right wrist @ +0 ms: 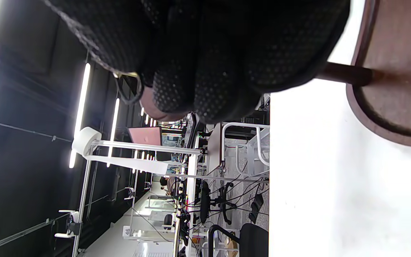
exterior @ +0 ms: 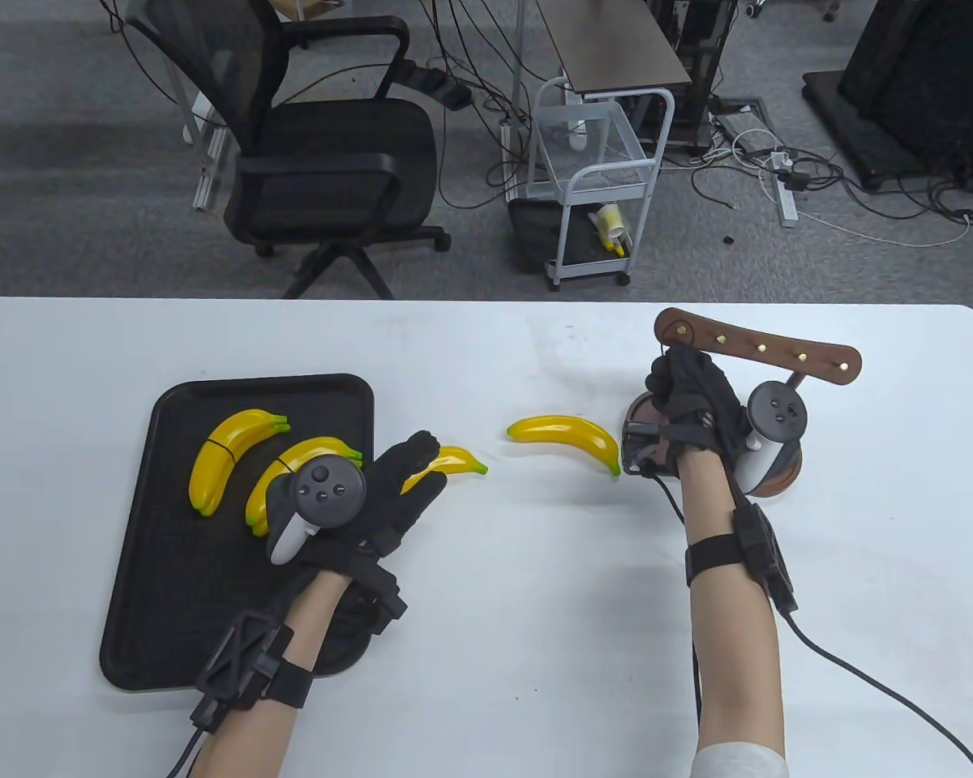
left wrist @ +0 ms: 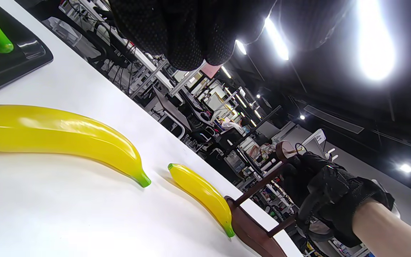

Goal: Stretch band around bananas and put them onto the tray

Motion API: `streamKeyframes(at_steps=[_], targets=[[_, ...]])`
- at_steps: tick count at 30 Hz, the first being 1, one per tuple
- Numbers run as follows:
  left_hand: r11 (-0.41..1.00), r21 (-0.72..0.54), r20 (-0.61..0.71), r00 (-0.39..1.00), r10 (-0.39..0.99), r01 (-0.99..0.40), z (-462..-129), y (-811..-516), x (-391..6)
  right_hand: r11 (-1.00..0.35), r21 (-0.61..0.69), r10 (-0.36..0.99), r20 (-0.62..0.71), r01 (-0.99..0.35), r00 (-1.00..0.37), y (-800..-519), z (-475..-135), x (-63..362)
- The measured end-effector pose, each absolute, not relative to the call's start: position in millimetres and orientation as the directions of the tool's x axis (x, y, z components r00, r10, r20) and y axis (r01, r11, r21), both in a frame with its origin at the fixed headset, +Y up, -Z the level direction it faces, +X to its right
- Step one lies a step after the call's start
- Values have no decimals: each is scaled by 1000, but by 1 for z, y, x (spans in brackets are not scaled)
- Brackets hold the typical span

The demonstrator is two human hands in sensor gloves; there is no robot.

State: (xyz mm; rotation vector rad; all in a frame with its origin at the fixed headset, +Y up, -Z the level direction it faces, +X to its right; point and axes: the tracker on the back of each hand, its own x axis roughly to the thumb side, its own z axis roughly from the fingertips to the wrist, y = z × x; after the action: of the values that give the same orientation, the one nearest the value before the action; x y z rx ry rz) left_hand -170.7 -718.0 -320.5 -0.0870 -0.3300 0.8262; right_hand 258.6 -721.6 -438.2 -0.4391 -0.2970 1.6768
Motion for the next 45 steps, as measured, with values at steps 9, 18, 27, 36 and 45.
streamKeyframes(at_steps=[9, 18, 27, 36, 45], targets=[[678, -209, 255, 630, 733, -704, -320, -717, -170, -229, -353, 972, -30, -907, -233, -698, -425, 261], [678, -209, 256, 629, 734, -705, -320, -717, -170, -373, -224, 913, 85, -900, -400, -680, -403, 241], [680, -207, 258, 631, 732, -703, -320, -718, -170, -375, -55, 911, 162, -925, -379, -690, -377, 203], [677, -210, 263, 626, 734, -705, -321, -718, -169, -415, 75, 894, 219, -907, -391, -697, -363, 174], [660, -216, 261, 609, 749, -720, -322, -719, -171, -420, 200, 896, 245, -885, -370, -708, -357, 154]])
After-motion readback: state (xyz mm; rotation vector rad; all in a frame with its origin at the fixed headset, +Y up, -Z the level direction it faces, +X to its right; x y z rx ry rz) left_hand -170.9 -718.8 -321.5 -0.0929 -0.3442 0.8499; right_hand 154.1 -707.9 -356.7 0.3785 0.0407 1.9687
